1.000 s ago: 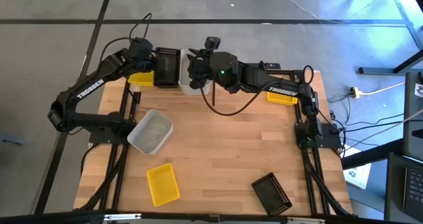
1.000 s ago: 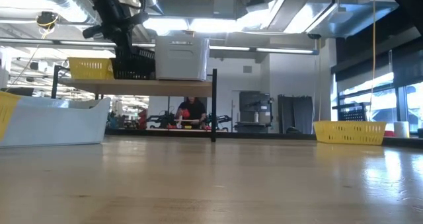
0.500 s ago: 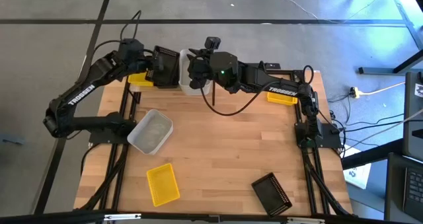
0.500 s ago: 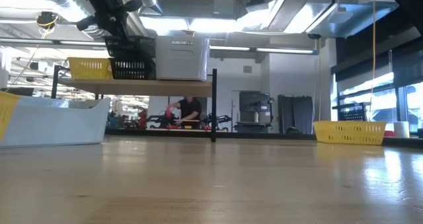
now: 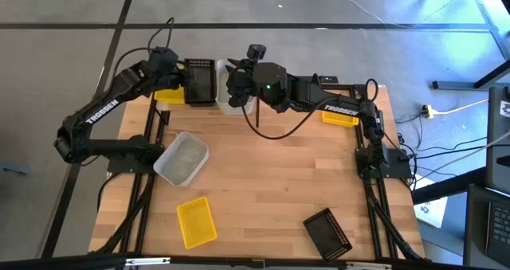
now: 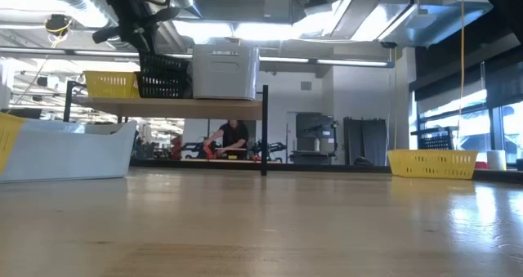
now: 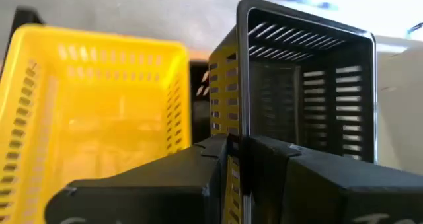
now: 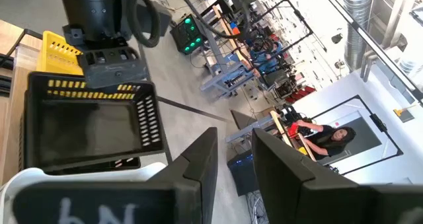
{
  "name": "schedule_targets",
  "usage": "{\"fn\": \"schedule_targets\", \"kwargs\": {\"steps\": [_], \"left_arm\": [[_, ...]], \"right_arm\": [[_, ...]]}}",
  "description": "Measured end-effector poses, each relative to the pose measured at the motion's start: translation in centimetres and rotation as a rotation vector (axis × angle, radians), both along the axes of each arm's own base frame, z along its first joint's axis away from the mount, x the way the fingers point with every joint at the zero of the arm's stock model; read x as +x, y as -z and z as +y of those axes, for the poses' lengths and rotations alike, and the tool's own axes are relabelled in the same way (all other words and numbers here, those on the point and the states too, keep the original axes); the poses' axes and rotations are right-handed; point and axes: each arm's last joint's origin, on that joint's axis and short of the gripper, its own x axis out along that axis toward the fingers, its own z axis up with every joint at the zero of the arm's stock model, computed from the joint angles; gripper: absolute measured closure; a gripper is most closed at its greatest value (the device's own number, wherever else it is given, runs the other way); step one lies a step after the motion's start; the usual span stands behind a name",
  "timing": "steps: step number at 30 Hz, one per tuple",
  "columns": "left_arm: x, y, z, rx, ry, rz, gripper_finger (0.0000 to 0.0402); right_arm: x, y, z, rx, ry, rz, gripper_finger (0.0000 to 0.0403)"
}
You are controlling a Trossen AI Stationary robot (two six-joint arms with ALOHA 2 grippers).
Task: Stack baskets on shelf by color
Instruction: Stack the left black bin on top of the other black bin on the shelf
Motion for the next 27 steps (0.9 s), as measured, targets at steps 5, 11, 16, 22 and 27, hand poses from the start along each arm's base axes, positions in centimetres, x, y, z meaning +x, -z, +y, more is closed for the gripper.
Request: {"fn": "schedule_targets", "kwargs": {"steps": [5, 11, 16, 22, 27], "left_arm": [[0.04, 0.59, 0.08, -0.039, -0.009, 0.042, 0.0364], [0.41, 0.01, 0.35, 0.024, 0.047, 0.014, 0.0364], [0.32, 0.25, 0.17, -0.004, 0.072, 0.035, 0.0364], [0.2, 0.46, 0.03, -0.036, 0.06, 0.035, 0.0364], [0.17, 0.51, -0.01, -0.037, 0.067, 0.048, 0.0364]], "right_arm": [[0.0, 0.0, 0.0, 0.0, 0.0, 0.0, 0.0306], [0.0, 0.0, 0.0, -0.001, 0.0, 0.001, 0.0306], [0.0, -0.01, 0.0, -0.001, 0.0, 0.0, 0.0306], [0.0, -0.01, 0.0, -0.002, 0.0, 0.001, 0.0306], [0.0, -0.02, 0.0, -0.002, -0.001, 0.001, 0.0306]]}}
